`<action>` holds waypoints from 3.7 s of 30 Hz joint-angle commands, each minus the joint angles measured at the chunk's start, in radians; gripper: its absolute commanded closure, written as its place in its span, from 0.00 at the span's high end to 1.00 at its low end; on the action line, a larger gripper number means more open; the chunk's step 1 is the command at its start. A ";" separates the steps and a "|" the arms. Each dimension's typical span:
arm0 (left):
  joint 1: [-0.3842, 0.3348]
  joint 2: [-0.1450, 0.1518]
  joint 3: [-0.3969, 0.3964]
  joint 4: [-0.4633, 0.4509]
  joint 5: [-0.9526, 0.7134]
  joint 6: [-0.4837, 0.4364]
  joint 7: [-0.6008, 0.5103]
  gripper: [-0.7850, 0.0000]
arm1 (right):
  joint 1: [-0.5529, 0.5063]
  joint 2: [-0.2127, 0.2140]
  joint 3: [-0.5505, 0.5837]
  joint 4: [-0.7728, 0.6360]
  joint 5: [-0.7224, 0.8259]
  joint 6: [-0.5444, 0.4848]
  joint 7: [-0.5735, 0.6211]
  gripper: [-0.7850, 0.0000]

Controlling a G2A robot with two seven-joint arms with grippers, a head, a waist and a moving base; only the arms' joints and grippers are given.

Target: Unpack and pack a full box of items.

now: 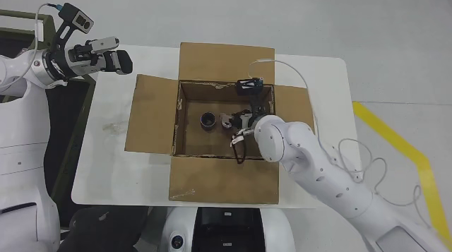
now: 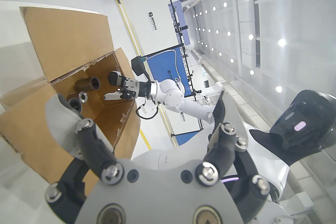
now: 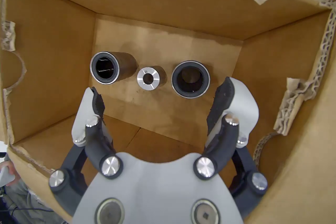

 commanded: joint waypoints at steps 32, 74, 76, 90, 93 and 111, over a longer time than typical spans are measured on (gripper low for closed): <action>0.000 0.000 0.000 0.000 0.000 0.000 0.000 1.00 | 0.068 -0.093 -0.024 0.242 0.026 0.094 -0.008 0.74; 0.000 0.000 0.000 0.000 0.000 0.000 0.000 1.00 | -0.017 -0.120 0.002 0.114 -0.186 0.117 0.043 0.00; 0.000 0.000 0.000 0.000 0.000 0.000 0.000 1.00 | -0.033 -0.115 0.015 0.078 -0.203 0.102 0.058 0.00; 0.000 0.000 0.000 0.000 0.000 0.000 0.000 1.00 | -0.136 -0.092 0.105 -0.175 -0.301 0.016 0.123 0.00; 0.000 0.000 0.000 0.000 0.000 0.000 0.000 1.00 | -0.160 -0.086 0.130 -0.232 -0.325 -0.001 0.133 0.00; 0.000 0.000 0.000 0.000 0.000 0.000 0.000 1.00 | -0.317 -0.055 0.357 -0.460 -0.420 -0.104 0.186 0.00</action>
